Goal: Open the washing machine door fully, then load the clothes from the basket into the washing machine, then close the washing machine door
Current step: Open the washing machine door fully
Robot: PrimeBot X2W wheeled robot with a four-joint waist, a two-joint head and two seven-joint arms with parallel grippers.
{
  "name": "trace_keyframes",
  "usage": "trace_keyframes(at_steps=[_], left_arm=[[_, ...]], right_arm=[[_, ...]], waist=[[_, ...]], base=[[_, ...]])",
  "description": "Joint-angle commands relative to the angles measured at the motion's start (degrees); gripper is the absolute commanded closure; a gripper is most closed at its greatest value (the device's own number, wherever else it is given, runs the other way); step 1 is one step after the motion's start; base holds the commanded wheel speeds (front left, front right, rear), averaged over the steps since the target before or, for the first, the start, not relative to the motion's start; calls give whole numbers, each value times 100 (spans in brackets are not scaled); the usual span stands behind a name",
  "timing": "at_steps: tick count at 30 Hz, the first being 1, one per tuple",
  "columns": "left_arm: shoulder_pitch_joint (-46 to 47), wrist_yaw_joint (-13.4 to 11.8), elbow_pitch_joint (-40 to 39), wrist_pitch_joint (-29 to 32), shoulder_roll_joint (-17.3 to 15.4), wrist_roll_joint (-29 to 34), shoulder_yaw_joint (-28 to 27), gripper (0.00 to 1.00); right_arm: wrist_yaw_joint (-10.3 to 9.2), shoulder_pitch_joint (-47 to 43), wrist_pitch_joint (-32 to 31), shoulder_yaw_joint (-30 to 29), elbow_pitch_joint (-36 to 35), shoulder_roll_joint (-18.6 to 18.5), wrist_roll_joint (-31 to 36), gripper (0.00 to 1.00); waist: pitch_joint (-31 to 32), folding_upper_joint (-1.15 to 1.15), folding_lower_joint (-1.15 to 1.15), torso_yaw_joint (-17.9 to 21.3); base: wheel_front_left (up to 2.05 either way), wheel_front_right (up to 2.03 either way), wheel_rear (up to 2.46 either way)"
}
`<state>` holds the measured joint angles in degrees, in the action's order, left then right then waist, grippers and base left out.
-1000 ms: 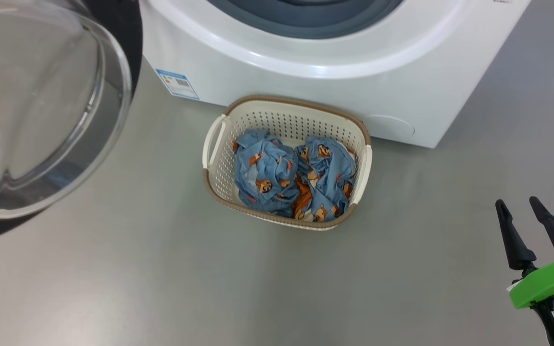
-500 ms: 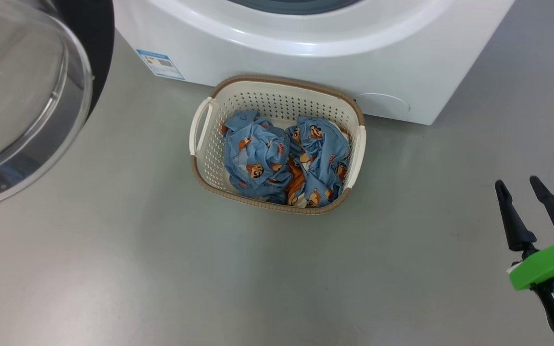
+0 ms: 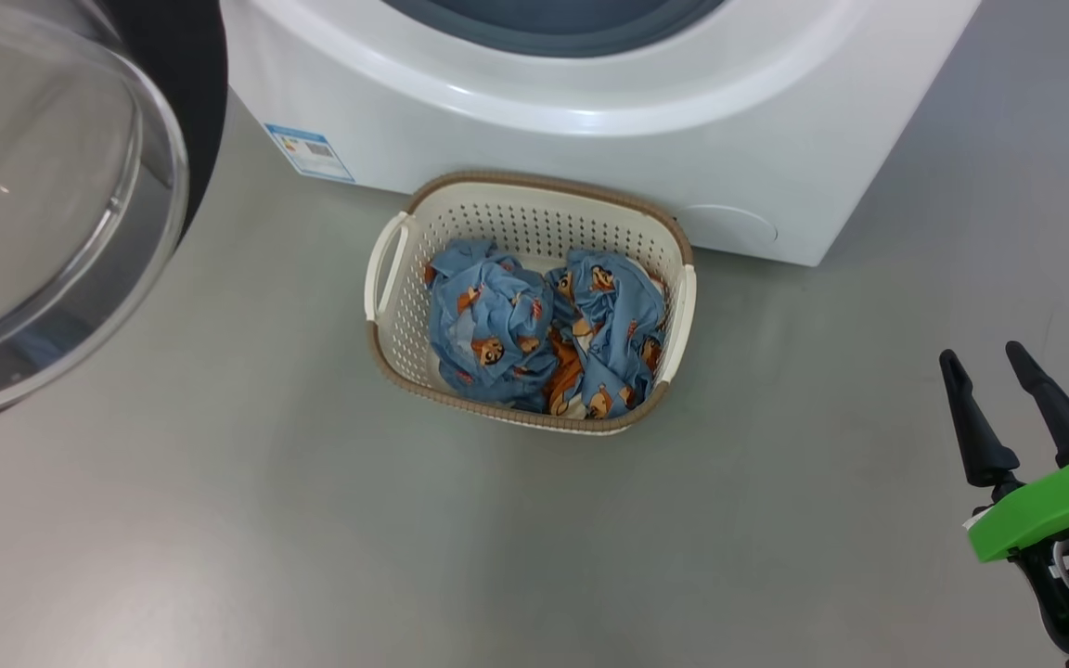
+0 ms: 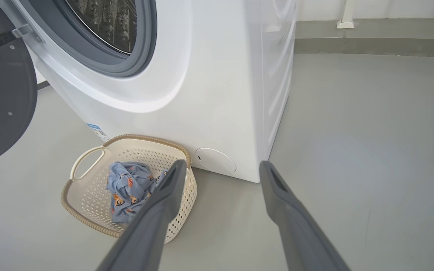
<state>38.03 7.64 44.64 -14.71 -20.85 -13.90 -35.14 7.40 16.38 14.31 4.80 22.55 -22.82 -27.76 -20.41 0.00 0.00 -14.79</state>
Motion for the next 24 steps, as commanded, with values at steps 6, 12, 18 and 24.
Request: trace_keyframes(at_steps=[6, 12, 18, 24], left_arm=[[-492, -16, -376, -29, -209, -75, 187, 100], [-1035, -16, -744, -29, -50, -216, 513, 69], [-1544, -16, -1086, -29, 80, -369, 777, 0], [-2027, -16, -1438, -29, 220, -479, 1154, 0]], right_arm=[[9, -209, 69, 187, -91, 15, -19, 0], [9, -348, 69, 225, -77, 89, -72, 0], [9, -494, 69, 230, -43, 151, -137, 0], [9, -668, 69, 183, -39, 217, -210, 0]], waist=[[329, 0, 0, -26], [635, 0, 0, -33], [943, 0, 0, -28], [1224, 0, 0, 2]], base=[[0, 0, 0], [0, 0, 0], [0, 0, 0], [0, 0, 0]])
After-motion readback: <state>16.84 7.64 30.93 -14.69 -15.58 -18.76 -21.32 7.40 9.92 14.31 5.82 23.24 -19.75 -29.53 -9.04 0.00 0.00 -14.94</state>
